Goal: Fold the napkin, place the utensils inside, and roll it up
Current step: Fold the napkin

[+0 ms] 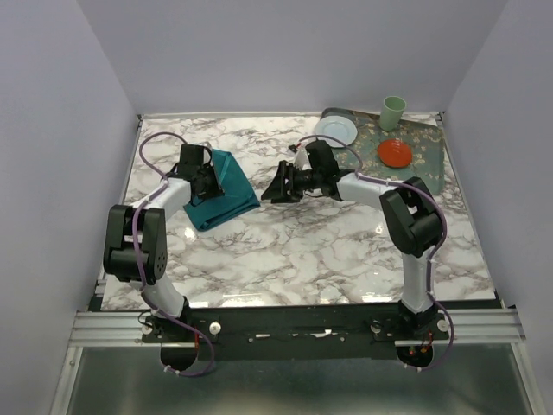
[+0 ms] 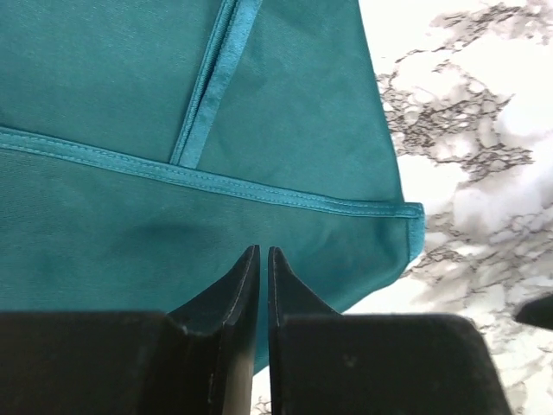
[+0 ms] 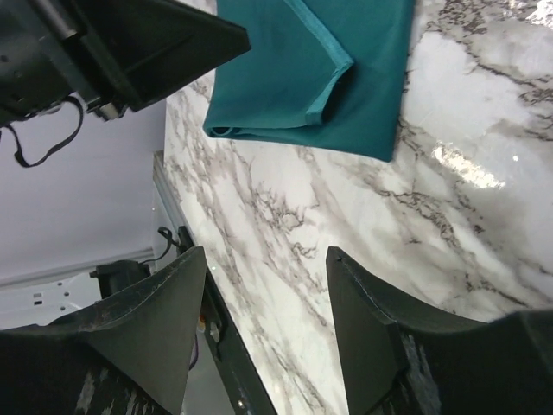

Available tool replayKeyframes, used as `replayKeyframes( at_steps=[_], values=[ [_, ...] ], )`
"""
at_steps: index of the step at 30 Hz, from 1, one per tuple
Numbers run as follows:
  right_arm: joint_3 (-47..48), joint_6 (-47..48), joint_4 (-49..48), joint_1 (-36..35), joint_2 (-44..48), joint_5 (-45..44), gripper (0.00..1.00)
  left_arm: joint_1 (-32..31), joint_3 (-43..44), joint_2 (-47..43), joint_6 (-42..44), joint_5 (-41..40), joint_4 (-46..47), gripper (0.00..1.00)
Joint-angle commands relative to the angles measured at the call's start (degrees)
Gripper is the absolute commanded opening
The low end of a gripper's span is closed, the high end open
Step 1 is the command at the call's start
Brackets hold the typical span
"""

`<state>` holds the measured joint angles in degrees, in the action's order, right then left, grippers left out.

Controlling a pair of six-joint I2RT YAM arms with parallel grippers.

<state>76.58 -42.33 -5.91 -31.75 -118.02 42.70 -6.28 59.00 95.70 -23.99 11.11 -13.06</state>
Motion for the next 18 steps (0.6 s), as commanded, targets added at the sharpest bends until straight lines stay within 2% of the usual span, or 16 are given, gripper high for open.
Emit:
replayKeyframes(
  at_steps=[1, 8, 18],
  values=[
    [-2.9, 1.1, -0.2, 0.3, 4.6, 0.6, 0.66, -1.5, 3.1, 2.8, 2.7, -5.6, -6.2, 0.13],
    [-6.1, 0.9, -1.6, 1.1, 7.2, 0.5, 0.66, -3.6, 4.6, 6.2, 3.4, -9.1, -7.9, 0.04],
    [-10.6, 1.5, -2.7, 2.5, 9.5, -0.2, 0.66, -8.2, 3.8, 8.8, 2.3, -9.9, -7.0, 0.01]
  ],
)
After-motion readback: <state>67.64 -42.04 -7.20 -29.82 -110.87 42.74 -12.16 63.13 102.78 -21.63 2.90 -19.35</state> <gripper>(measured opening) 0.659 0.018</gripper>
